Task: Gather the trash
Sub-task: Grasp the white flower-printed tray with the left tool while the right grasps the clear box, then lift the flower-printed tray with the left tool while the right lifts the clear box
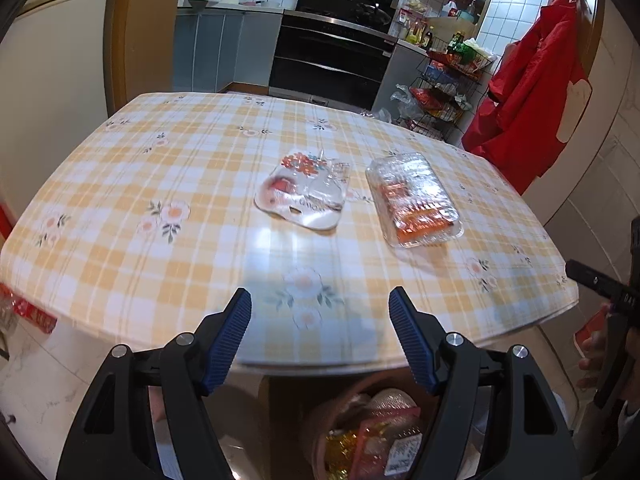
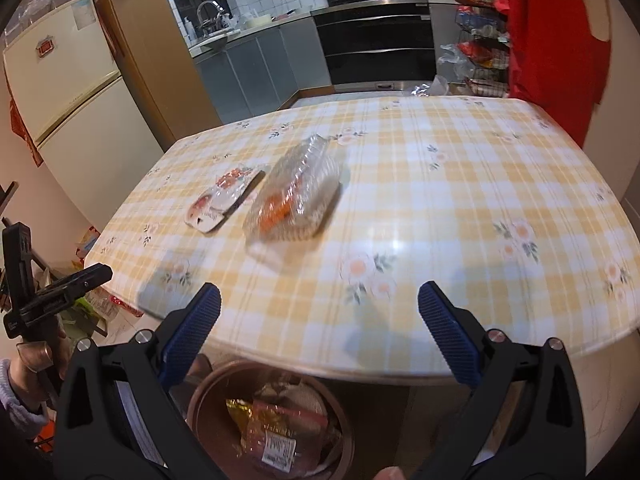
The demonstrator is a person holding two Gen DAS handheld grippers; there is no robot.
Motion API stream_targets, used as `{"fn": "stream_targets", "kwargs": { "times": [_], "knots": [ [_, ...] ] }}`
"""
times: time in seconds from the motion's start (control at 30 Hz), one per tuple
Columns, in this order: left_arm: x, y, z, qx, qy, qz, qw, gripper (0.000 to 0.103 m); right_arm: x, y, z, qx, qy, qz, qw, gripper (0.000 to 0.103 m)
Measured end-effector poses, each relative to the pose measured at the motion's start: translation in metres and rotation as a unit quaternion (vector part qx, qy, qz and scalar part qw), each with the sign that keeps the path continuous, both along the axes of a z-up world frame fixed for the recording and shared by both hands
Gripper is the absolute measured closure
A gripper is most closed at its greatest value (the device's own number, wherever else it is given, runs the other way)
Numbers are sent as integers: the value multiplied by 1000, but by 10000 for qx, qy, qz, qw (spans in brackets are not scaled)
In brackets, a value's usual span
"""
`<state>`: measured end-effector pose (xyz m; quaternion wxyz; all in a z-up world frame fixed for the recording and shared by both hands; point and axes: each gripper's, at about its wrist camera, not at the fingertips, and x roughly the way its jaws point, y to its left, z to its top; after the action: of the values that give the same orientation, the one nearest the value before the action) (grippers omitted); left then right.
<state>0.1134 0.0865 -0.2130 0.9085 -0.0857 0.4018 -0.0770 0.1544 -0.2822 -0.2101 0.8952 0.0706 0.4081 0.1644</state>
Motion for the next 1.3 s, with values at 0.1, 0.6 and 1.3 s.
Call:
{"fn": "stream_targets", "kwargs": {
  "times": [0.1, 0.6, 1.3],
  "knots": [
    [20, 1, -2, 97, 10, -60, 9999, 33, 32, 14, 2, -156, 39, 235, 9996, 6],
    [126, 15, -27, 327, 140, -108, 9993, 29, 225, 78, -52, -350, 267, 525, 9977, 6],
    [195, -8, -52, 440, 395, -546, 9968, 17, 206, 60, -21, 1075, 152, 768, 9911, 72]
  ]
}}
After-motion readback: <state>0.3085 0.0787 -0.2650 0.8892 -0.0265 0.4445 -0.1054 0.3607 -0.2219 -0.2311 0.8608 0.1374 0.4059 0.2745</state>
